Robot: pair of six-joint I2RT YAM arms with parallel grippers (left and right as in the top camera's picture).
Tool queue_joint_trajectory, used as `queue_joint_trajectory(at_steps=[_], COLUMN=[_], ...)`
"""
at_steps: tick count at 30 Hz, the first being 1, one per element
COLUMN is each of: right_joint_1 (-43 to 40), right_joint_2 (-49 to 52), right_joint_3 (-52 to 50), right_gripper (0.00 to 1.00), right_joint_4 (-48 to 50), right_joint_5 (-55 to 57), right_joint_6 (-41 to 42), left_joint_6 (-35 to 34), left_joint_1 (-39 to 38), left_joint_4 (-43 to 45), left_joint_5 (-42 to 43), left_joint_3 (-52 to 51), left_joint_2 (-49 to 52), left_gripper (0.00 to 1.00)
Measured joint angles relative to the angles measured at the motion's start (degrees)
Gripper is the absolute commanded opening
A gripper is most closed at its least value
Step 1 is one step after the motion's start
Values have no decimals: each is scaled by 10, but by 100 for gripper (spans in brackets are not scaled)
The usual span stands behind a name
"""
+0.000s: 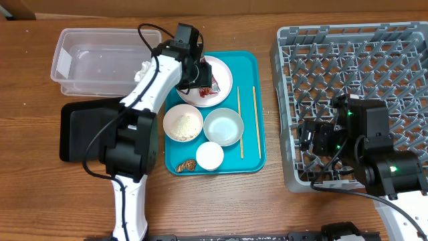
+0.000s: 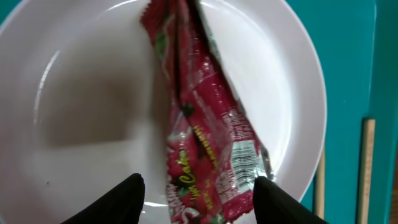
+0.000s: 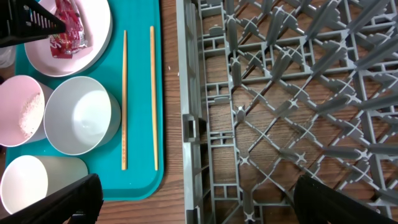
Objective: Sort waste into correct bins and load items into the dishwasher
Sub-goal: 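Carry the red wrapper left and release it into the clear bin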
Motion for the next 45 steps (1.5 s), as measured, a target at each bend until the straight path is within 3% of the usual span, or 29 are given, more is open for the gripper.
queue_joint_trajectory(at_steps=[19, 22, 23, 24, 30, 35, 39, 45], right_joint_1=[0, 0, 0, 0, 0, 0, 0, 0], right_joint_2=[0, 0, 0, 0, 0, 0, 0, 0], right_joint_3=[0, 0, 0, 0, 0, 0, 0, 0], right_gripper=[100, 100, 100, 100, 100, 100, 100, 100], right_joint_4=[-2, -3, -4, -5, -5, -6, -6, -6], right_joint_5=[0, 0, 0, 0, 0, 0, 0, 0], right_joint_6=[0, 1, 1, 2, 2, 2, 2, 2], left_joint_6=[-9, -10, -11, -10, -12, -6, 16, 34], left_joint_1=[-16, -16, -16, -16, -16, -5, 26, 106], left_joint_4=[0, 0, 0, 0, -12, -75, -130, -141], left_joint_5=[0, 0, 0, 0, 0, 0, -1, -43], left_joint_3=[-1, -2, -2, -2, -2, 26, 87, 136], left_joint_2=[10, 10, 10, 10, 10, 10, 0, -80], left_gripper=[37, 24, 10, 4, 4, 4, 4, 4])
